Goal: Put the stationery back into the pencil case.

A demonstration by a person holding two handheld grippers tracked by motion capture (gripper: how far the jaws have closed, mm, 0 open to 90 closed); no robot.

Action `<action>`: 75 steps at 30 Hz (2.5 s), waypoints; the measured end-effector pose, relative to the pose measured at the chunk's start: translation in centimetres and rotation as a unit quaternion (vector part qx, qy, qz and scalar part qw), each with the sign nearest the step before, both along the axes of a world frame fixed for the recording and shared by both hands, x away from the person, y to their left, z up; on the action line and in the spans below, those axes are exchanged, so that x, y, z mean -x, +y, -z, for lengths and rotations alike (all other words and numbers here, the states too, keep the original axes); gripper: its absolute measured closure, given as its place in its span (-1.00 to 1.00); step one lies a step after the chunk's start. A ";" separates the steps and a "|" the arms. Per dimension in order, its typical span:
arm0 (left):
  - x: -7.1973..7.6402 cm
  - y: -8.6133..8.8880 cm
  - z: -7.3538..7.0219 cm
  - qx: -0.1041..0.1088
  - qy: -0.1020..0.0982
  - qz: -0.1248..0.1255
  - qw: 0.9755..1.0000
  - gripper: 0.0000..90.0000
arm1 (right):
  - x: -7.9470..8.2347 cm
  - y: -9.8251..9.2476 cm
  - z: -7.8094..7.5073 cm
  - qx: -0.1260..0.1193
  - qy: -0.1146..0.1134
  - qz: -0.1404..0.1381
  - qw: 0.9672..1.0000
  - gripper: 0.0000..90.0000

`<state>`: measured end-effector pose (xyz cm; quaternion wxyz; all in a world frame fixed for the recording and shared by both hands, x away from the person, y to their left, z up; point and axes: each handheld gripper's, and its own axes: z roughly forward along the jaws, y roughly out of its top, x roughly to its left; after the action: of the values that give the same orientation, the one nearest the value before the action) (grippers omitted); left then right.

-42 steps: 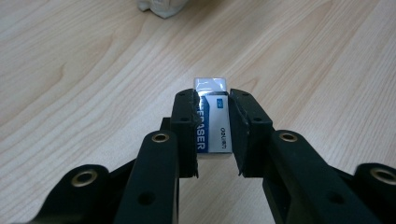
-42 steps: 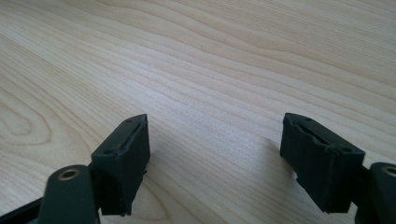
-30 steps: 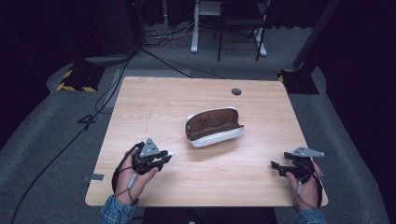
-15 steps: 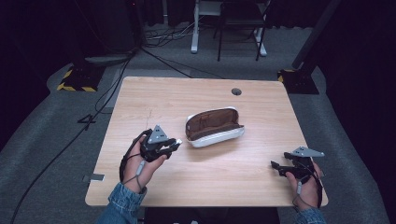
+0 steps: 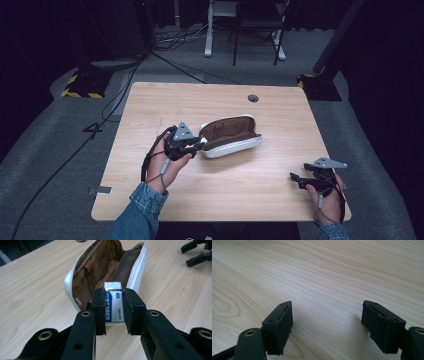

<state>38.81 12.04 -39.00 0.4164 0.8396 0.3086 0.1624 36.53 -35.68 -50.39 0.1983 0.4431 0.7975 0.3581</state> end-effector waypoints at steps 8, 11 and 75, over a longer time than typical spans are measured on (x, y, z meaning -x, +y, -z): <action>-1.8 -1.2 -0.8 0.003 -0.013 -0.001 1.000 0.61 | 0.0 0.0 0.0 0.000 0.000 0.000 1.000 -0.42; -2.6 -2.0 -1.2 0.001 -0.013 0.006 1.000 0.61 | 0.0 0.0 0.0 0.000 0.000 0.000 1.000 -0.42; -10.1 -10.4 4.7 -0.066 0.072 0.015 0.995 0.61 | 0.0 0.0 0.0 -0.001 -0.001 -0.004 1.000 -0.38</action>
<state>48.89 1.65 -43.68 0.3394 0.8791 0.3142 0.1153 36.48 -35.66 -50.38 0.1975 0.4400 0.7984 0.3604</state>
